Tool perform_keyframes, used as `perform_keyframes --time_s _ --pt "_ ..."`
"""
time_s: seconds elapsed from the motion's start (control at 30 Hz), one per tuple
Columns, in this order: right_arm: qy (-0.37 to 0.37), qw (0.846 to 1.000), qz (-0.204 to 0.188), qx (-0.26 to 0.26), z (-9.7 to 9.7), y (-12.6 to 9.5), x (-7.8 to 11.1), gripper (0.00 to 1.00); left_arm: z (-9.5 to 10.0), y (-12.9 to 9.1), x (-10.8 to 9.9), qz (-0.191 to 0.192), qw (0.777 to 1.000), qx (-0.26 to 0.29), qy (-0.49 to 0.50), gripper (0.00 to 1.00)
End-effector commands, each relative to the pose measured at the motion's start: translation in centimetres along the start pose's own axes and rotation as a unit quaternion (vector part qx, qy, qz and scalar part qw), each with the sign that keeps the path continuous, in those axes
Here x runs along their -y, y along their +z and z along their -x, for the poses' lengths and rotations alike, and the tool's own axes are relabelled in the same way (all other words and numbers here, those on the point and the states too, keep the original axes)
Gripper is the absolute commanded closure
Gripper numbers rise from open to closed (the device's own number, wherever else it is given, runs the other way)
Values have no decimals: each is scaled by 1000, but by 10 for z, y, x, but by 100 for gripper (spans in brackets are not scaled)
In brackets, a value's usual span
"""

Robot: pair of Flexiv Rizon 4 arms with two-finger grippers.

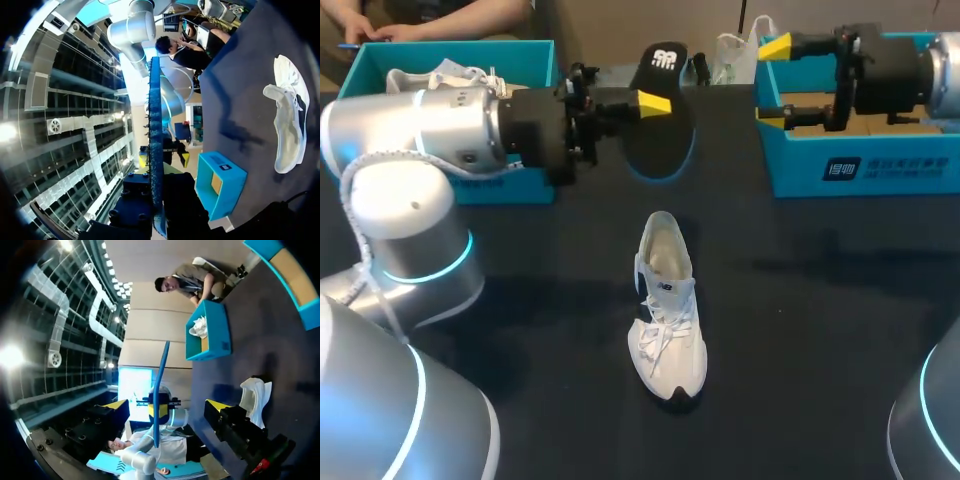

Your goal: Take the shoe out of the shoebox, open the shoe tongue, remove and reinsert the insole, then place the shoe into the shoebox

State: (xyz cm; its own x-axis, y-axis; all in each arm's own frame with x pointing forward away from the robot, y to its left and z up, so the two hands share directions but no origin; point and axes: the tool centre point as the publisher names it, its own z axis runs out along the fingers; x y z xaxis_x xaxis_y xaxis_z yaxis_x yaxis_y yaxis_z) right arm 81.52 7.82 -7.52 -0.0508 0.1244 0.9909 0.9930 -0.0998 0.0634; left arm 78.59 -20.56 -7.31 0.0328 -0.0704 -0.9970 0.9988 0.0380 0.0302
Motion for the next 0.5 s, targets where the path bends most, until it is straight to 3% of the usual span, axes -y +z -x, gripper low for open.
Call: perform_keyframes --time_s 0.03,0.5 --pt "-4 1000 -4 2 1 -18 7 0 2 -13 5 -3 1000 -4 1 100" --pt "-1 999 -25 -32 10 -23 14 0 8 -7 10 -16 1000 -1 2 100"
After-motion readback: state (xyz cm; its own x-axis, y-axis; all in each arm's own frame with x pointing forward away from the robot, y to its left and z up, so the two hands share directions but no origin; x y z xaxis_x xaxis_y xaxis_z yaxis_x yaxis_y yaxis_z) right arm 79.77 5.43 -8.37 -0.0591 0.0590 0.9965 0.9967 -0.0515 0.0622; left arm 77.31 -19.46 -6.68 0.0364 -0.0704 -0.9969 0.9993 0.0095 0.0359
